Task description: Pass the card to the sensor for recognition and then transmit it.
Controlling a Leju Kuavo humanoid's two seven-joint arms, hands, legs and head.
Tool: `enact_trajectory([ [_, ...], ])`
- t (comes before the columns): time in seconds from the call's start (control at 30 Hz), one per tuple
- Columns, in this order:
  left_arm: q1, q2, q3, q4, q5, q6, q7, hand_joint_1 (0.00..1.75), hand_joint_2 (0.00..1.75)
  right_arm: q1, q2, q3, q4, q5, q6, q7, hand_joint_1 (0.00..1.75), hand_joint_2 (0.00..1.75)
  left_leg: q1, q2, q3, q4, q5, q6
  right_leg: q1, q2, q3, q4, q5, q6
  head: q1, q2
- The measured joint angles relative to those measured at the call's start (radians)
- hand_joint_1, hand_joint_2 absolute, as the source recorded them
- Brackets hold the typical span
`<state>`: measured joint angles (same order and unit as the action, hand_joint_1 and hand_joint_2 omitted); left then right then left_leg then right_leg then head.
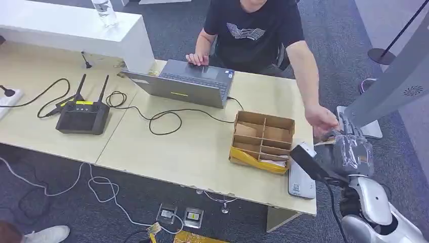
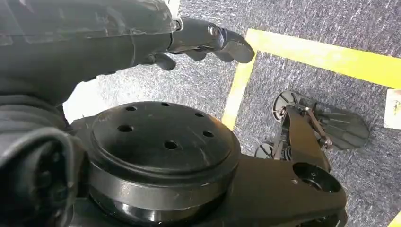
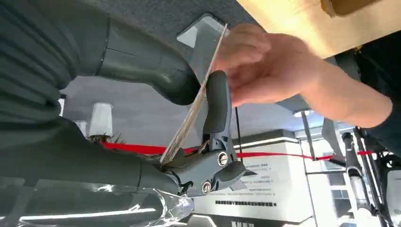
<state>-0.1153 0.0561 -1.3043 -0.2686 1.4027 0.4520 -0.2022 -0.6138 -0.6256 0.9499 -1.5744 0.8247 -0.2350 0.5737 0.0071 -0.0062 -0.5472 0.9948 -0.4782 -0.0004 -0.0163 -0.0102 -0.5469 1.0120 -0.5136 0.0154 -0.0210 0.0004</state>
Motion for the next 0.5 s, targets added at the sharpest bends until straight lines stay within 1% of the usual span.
enact_trajectory([
  [0.17, 0.000, 0.000, 0.000, 0.000, -0.002, 0.000, 0.002, 0.00, 0.00, 0.015, -0.013, 0.000, -0.010, -0.009, 0.016, 0.016, 1.75, 1.75, 0.000, 0.000, 0.000, 0.000, 0.000, 0.000, 0.000, 0.000, 0.000, 0.000, 0.000, 0.000, 0.000, 0.000],
  [0.33, 0.000, 0.002, 0.000, 0.000, -0.003, -0.001, 0.005, 0.00, 0.00, 0.027, -0.020, 0.001, -0.011, -0.027, 0.027, 0.017, 1.75, 1.75, 0.000, 0.000, 0.000, 0.000, 0.000, 0.000, 0.000, 0.001, 0.000, 0.000, 0.000, 0.000, 0.000, 0.000],
  [0.5, 0.000, 0.004, 0.000, 0.000, -0.006, -0.005, 0.005, 0.00, 0.00, 0.057, -0.016, 0.021, -0.001, -0.060, 0.048, -0.006, 1.75, 1.75, 0.000, 0.000, -0.001, 0.000, 0.000, 0.000, 0.000, 0.000, 0.000, 0.000, 0.000, 0.000, 0.000, 0.000],
])
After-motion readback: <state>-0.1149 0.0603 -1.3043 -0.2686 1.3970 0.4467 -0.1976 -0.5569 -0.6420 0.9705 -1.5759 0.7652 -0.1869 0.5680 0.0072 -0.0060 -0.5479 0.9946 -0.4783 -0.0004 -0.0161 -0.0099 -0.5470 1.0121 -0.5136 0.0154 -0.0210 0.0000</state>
